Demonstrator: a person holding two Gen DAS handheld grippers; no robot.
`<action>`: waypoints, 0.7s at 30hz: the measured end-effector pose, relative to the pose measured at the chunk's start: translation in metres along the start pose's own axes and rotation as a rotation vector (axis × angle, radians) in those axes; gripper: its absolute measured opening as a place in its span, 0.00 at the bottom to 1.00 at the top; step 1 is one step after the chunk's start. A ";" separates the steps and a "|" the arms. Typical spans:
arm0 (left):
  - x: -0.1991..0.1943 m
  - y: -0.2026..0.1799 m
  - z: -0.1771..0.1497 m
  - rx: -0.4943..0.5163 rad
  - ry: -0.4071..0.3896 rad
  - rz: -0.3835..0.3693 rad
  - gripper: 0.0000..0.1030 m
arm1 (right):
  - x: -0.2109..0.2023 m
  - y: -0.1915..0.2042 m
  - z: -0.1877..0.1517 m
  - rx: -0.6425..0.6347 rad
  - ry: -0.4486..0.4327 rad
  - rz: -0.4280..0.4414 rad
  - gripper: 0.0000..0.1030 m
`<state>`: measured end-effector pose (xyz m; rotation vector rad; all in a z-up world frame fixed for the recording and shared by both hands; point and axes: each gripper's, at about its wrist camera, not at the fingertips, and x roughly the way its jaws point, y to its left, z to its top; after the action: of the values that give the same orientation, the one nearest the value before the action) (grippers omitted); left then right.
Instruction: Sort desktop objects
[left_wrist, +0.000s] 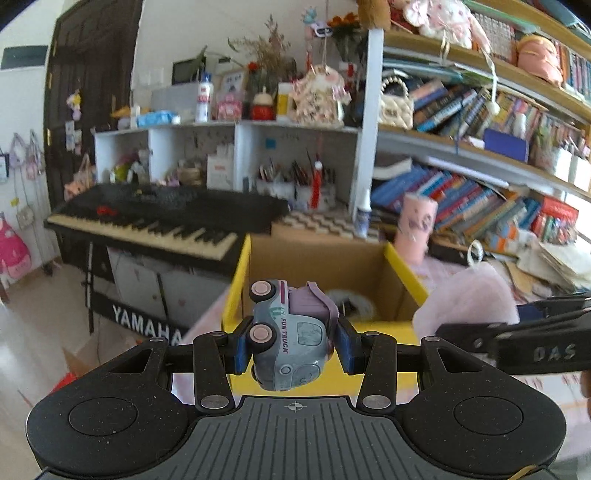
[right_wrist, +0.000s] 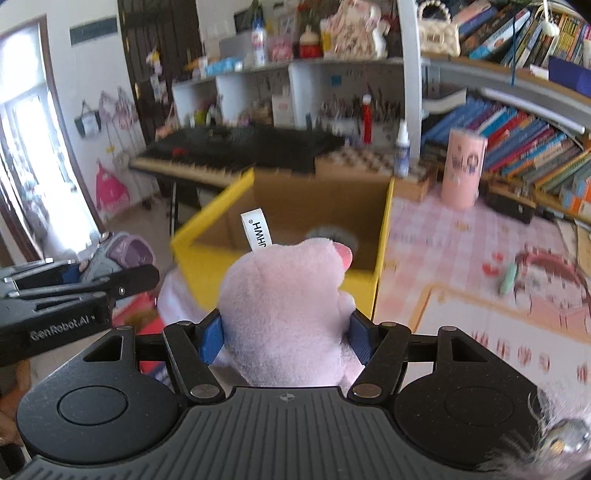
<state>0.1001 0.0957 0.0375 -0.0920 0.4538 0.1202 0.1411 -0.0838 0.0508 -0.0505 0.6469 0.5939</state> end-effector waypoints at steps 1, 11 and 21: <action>0.006 -0.001 0.005 0.000 -0.005 0.009 0.42 | 0.002 -0.004 0.008 0.003 -0.014 0.006 0.62; 0.072 -0.021 0.031 0.037 0.014 0.063 0.42 | 0.045 -0.048 0.069 -0.008 -0.076 0.053 0.62; 0.142 -0.029 0.020 0.014 0.157 0.060 0.42 | 0.116 -0.054 0.108 -0.069 -0.048 0.112 0.62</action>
<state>0.2390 0.0829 -0.0059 -0.0742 0.6142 0.1697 0.3040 -0.0455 0.0627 -0.0642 0.5857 0.7237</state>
